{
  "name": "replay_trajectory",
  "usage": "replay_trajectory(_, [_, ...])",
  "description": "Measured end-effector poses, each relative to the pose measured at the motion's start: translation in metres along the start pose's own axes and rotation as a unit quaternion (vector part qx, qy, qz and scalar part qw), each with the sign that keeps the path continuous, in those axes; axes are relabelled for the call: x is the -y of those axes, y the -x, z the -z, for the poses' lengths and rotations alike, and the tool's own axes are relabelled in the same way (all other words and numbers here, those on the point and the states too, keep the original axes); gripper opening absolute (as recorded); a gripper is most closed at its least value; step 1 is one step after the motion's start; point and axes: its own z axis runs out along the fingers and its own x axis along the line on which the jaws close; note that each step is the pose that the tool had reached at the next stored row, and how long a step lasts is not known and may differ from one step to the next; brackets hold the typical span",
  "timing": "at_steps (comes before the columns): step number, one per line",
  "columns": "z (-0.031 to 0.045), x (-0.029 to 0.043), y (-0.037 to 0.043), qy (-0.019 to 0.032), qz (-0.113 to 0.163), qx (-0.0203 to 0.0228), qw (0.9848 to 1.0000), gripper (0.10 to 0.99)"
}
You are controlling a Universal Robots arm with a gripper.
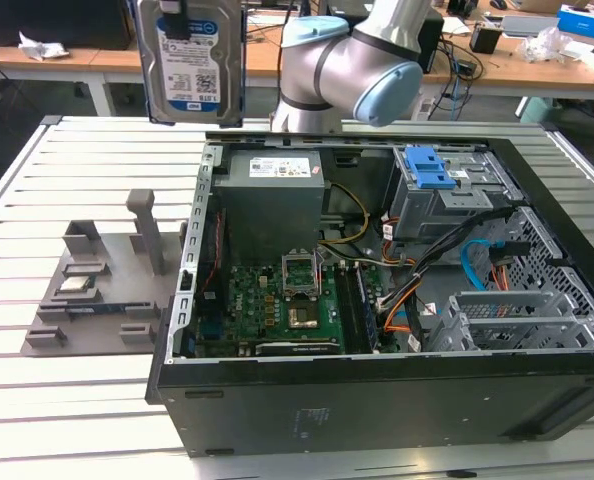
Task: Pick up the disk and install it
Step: 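Pick up the disk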
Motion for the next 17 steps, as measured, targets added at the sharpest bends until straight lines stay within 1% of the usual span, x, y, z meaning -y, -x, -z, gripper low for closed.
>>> replay_trajectory(1, [0.0000, 0.0072, 0.0002, 0.0002, 0.000, -0.0001, 1.0000, 0.361])
replay_trajectory(3, [0.0000, 0.0164, 0.0005, 0.0006, 0.000, -0.0001, 1.0000, 0.361])
replay_trajectory(4, [0.0001, 0.0230, 0.0007, 0.0008, 0.000, -0.0002, 1.0000, 0.361])
replay_trajectory(9, [0.0000, 0.0492, 0.0014, 0.0017, 0.000, -0.0002, 1.0000, 0.361])
replay_trajectory(10, [0.0001, 0.0569, 0.0016, 0.0020, 0.000, -0.0002, 1.0000, 0.361])
replay_trajectory(12, [0.0001, 0.0674, 0.0019, 0.0022, 0.000, -0.0002, 1.0000, 0.361])
replay_trajectory(13, [0.0001, 0.0775, 0.0022, 0.0024, 0.000, -0.0002, 1.0000, 0.361])
replay_trajectory(17, [0.0000, 0.0968, 0.0027, 0.0030, 0.000, -0.0002, 1.0000, 0.361])
